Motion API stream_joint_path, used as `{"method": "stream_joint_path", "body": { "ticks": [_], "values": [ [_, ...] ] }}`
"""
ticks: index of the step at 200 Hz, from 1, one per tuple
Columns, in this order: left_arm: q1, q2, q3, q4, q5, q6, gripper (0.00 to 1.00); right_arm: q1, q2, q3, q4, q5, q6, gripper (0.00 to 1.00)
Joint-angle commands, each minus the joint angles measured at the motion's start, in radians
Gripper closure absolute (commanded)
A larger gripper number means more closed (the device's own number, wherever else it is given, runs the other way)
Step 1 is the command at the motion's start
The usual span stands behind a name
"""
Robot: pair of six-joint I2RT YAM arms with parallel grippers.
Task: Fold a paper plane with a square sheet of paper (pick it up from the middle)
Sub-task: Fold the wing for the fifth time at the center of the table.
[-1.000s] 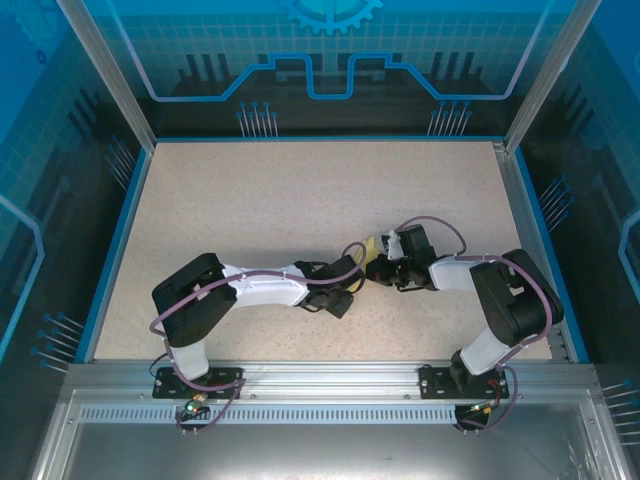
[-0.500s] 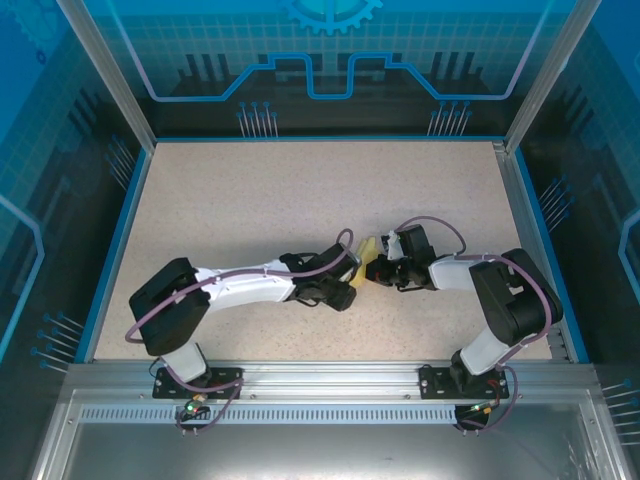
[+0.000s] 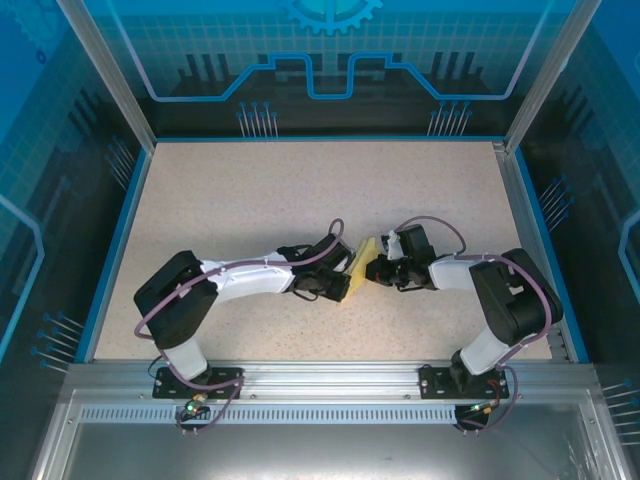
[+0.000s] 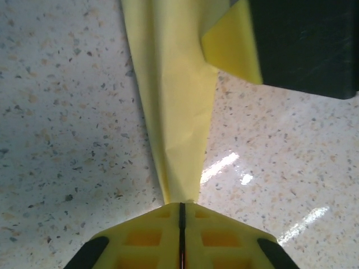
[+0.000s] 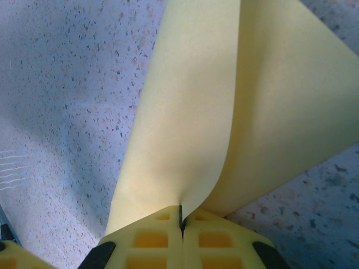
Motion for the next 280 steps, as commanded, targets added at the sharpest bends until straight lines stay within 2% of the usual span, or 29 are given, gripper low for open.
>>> {"method": "stream_joint_path", "body": {
  "ticks": [1,36,194,280],
  "values": [
    [0.001,0.029,0.018,0.01,0.029,0.008,0.95,-0.015,0.017,0.028,-0.033,0.007,-0.021,1.0],
    [0.002,0.046,0.019,0.026,0.046,0.009,0.99,-0.013,0.019,0.029,-0.036,0.008,-0.022,1.0],
    [0.001,0.064,0.004,0.074,0.082,0.014,0.98,-0.009,0.024,0.025,-0.032,0.011,-0.022,1.0],
    [0.001,0.095,0.007,0.059,0.051,0.03,0.99,-0.005,0.029,0.035,-0.033,0.006,-0.019,1.0]
  ]
}}
